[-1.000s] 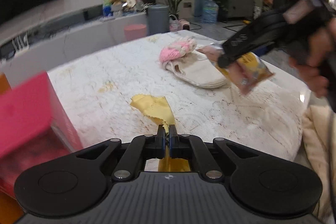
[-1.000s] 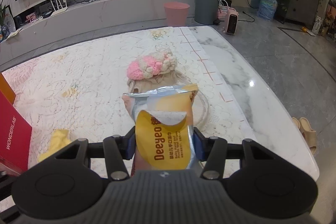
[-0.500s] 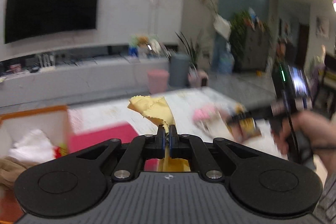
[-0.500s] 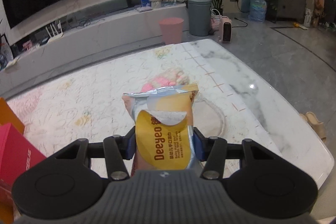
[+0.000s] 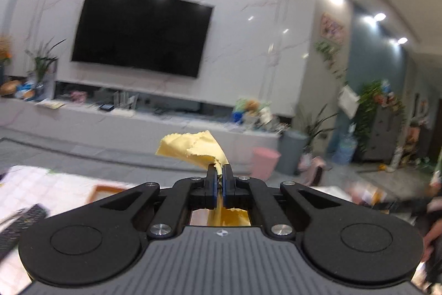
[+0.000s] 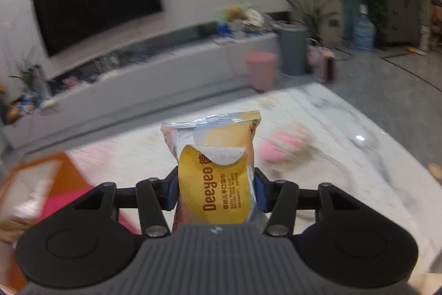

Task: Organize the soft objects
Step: 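Carry the yellow cloth and snack bag over the orange box with both tools, then open both tools to drop the cloth and snack bag into the box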

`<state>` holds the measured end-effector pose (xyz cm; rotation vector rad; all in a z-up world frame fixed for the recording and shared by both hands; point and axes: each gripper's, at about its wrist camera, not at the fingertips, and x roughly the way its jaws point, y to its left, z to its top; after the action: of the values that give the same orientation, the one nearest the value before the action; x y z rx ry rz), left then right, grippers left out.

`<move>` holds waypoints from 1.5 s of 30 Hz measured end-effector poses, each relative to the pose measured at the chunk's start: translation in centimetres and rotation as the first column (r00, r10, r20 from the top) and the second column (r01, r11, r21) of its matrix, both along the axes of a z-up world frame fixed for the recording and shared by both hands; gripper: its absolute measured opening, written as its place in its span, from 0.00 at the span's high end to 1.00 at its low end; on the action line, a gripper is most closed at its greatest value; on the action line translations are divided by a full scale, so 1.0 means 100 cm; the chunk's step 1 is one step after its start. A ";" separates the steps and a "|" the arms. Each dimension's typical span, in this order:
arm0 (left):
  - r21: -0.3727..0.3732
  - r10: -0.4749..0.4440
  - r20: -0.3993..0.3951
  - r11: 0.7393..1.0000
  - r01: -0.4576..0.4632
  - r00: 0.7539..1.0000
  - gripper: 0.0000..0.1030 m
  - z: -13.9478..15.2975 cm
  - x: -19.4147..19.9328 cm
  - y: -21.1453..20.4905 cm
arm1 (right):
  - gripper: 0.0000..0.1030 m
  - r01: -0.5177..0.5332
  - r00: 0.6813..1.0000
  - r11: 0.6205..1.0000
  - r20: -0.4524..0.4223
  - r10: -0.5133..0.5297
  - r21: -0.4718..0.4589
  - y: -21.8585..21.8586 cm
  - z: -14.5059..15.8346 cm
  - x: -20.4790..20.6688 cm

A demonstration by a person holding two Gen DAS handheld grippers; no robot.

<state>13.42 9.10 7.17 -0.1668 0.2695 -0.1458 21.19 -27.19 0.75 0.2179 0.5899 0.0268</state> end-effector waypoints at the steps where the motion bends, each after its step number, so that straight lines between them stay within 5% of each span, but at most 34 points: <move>1: 0.006 0.006 -0.014 1.000 -0.005 1.000 0.97 -0.001 0.000 0.007 | 0.49 -0.030 0.999 1.000 0.025 0.029 0.008 0.014 0.011 0.000; 5: -0.009 0.006 -0.079 1.000 -0.007 0.997 0.97 -0.008 0.010 0.038 | 0.49 -0.148 0.986 0.989 0.084 0.145 0.019 0.075 0.046 0.007; 10: -0.063 0.015 -0.145 0.998 -0.024 0.989 0.97 -0.018 0.010 0.074 | 0.49 -0.301 0.953 0.953 0.051 0.299 0.025 0.163 0.055 0.029; 16: -0.106 -0.101 -0.161 0.991 0.084 0.982 0.97 -0.026 0.008 0.108 | 0.49 -0.429 0.902 0.903 -0.065 0.427 -0.022 0.255 0.032 0.046; 23: -0.151 -0.093 -0.235 0.987 0.058 0.967 0.97 -0.040 0.012 0.122 | 0.49 -0.462 0.873 0.873 -0.252 0.418 -0.154 0.329 -0.021 0.089; 26: -0.150 -0.093 -0.238 0.987 0.058 0.967 0.97 -0.043 0.011 0.128 | 0.50 -0.483 0.861 0.837 -0.313 0.401 -0.256 0.346 -0.043 0.100; 30: -0.148 -0.086 -0.240 0.988 0.051 0.967 0.97 -0.046 0.010 0.129 | 0.50 -0.479 0.853 0.835 -0.369 0.370 -0.272 0.351 -0.061 0.118; 34: -0.128 -0.088 -0.245 0.990 0.058 0.966 0.97 -0.047 0.013 0.125 | 0.42 -0.513 0.843 0.786 -0.372 0.388 -0.344 0.358 -0.066 0.119; 40: -0.121 -0.107 -0.250 0.990 0.079 0.962 0.97 -0.044 0.014 0.118 | 0.16 -0.503 0.861 0.791 -0.282 0.424 -0.349 0.341 -0.038 0.106; 45: -0.143 -0.152 -0.258 0.983 0.118 0.954 0.97 -0.043 0.020 0.099 | 0.15 -0.444 0.896 0.824 -0.173 0.408 -0.354 0.299 -0.001 0.080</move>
<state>15.39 19.05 2.83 -0.2952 0.5429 -0.2777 29.23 2.67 0.68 -0.3055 0.7128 0.3364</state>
